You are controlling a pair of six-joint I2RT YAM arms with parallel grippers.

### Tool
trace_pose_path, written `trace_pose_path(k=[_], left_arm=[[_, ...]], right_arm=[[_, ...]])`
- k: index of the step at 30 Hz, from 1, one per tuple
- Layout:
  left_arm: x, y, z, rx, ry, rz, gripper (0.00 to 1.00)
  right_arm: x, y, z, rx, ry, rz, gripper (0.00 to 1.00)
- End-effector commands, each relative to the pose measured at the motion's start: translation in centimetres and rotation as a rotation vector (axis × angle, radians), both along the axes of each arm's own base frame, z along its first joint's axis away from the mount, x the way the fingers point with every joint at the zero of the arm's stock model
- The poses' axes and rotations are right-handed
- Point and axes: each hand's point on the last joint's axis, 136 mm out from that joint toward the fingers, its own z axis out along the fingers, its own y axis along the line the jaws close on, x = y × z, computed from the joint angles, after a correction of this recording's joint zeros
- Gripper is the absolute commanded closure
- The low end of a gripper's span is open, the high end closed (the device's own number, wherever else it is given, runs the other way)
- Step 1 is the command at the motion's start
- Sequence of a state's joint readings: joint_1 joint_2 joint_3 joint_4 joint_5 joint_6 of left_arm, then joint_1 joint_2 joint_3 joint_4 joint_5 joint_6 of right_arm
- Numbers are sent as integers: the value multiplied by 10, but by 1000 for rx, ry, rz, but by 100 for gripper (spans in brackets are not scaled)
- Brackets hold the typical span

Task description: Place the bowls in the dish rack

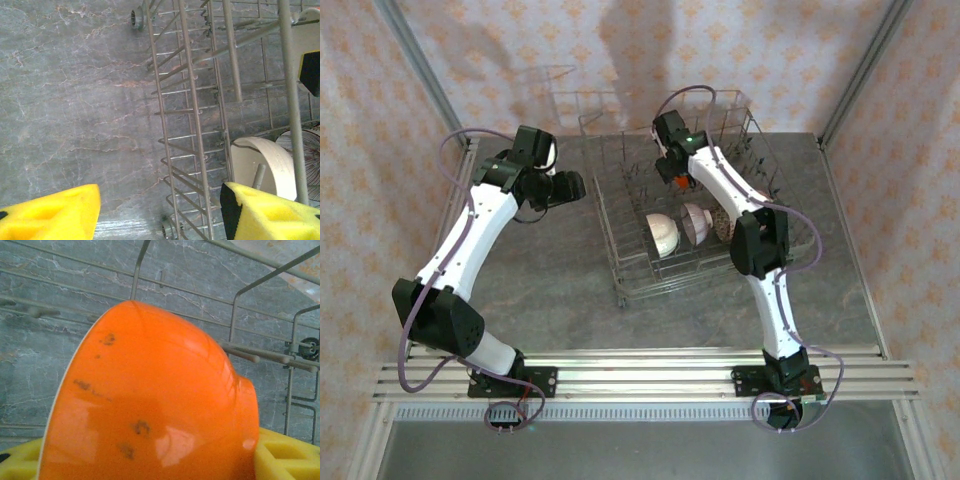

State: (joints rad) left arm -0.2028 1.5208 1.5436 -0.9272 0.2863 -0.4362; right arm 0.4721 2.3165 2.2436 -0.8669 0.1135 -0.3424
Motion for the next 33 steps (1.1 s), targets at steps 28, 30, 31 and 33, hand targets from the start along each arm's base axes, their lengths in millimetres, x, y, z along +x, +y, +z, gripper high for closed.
trace_pose_path(k=[28,30,31,33], left_arm=[[-11,4,3,-7,-47,-18,34],[-12,3,3,-13,-50,-19,34],[-12,3,3,-15,-51,-19,34],[-13,2,3,-20,-52,-19,34]], right_arm=[[1,5,-5,-11,-2,-20,20],[1,6,1,-9,-10,-19,19],[1,5,2,-9,-13,-20,19],[1,5,6,-8,-18,-20,19]])
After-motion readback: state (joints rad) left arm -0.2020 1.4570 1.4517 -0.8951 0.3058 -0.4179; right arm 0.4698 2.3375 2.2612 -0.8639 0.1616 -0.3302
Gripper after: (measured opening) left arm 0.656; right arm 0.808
